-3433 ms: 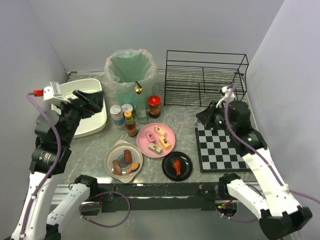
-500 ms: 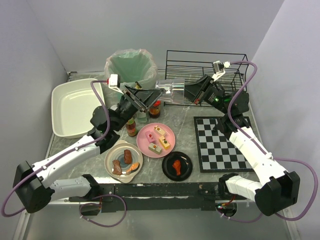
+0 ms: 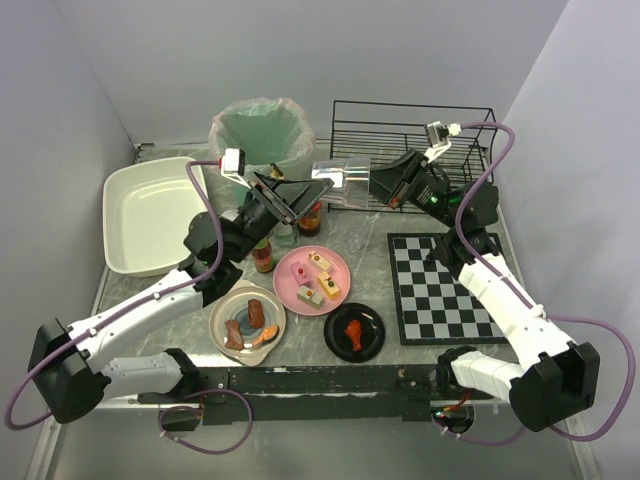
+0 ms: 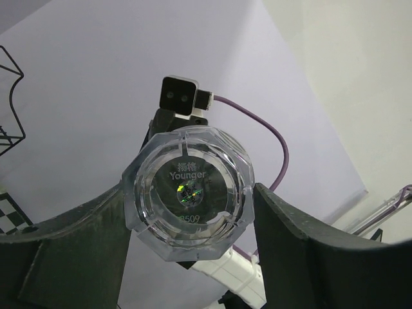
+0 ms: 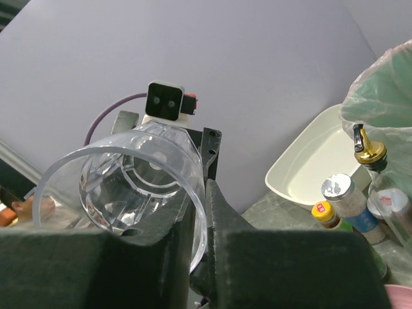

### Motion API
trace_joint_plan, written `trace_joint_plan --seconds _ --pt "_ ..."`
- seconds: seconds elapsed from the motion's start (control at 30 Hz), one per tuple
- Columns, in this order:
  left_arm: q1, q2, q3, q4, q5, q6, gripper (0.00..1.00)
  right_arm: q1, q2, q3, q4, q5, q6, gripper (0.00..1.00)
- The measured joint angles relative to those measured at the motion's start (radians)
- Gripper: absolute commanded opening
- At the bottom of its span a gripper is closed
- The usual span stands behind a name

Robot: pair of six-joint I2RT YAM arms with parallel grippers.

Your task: Clear the kitchen counter

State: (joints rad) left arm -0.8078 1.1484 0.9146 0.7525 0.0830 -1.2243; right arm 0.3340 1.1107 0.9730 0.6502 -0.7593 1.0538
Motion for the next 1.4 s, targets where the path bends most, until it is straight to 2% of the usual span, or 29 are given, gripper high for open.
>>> trace_joint_plan --seconds 0.07,0.13,0.17,0.3,0.43,0.53,0.7,0.8,0.87,0.97,1.1,1.17,1.27,1.4 --pt "0.0 0.0 0.0 -0.002 0.0 0.004 0.1 0.0 0.002 0.0 0.001 -0.001 0.005 0.53" --pt "0.0 -0.005 0.0 -0.031 -0.003 0.023 0.01 -0.005 0.004 0.0 0.001 -0.008 0.008 0.64" --pt "-0.001 -0.01 0.0 -0.05 -0.007 0.035 0.01 -0.01 0.005 0.0 0.0 -0.013 0.01 0.66" --pt "-0.001 -0.08 0.014 -0.237 -0.076 0.134 0.01 -0.093 0.003 0.001 -0.016 -0.032 0.027 0.69" --pt "-0.001 -0.201 0.075 -0.454 -0.228 0.267 0.01 -0.216 -0.022 0.001 -0.086 -0.03 0.023 0.69" --pt "-0.002 -0.293 0.157 -0.629 -0.428 0.38 0.01 -0.274 -0.062 0.001 -0.164 -0.013 -0.011 0.68" --pt "0.002 -0.386 0.247 -0.822 -0.844 0.54 0.01 -0.277 -0.114 0.001 -0.256 -0.012 -0.084 0.68" --pt "0.025 -0.369 0.268 -0.928 -1.066 0.581 0.01 -0.278 -0.126 -0.005 -0.29 -0.01 -0.116 0.68" --pt "0.069 -0.33 0.268 -1.002 -1.145 0.582 0.01 -0.278 -0.135 -0.029 -0.302 -0.01 -0.131 0.68" --pt "0.208 -0.243 0.262 -1.097 -1.16 0.566 0.01 -0.278 -0.151 -0.083 -0.314 -0.012 -0.136 0.68" --pt "0.443 -0.165 0.158 -1.126 -1.055 0.549 0.01 -0.278 -0.166 -0.14 -0.339 -0.017 -0.14 0.68" --pt "0.518 -0.153 0.101 -1.136 -1.017 0.546 0.01 -0.278 -0.175 -0.157 -0.351 -0.018 -0.145 0.68" --pt "0.581 -0.12 0.058 -1.133 -0.973 0.523 0.01 -0.278 -0.195 -0.177 -0.36 -0.022 -0.151 0.67" --pt "0.597 -0.076 -0.013 -1.091 -0.927 0.496 0.01 -0.278 -0.209 -0.189 -0.367 -0.04 -0.158 0.67"
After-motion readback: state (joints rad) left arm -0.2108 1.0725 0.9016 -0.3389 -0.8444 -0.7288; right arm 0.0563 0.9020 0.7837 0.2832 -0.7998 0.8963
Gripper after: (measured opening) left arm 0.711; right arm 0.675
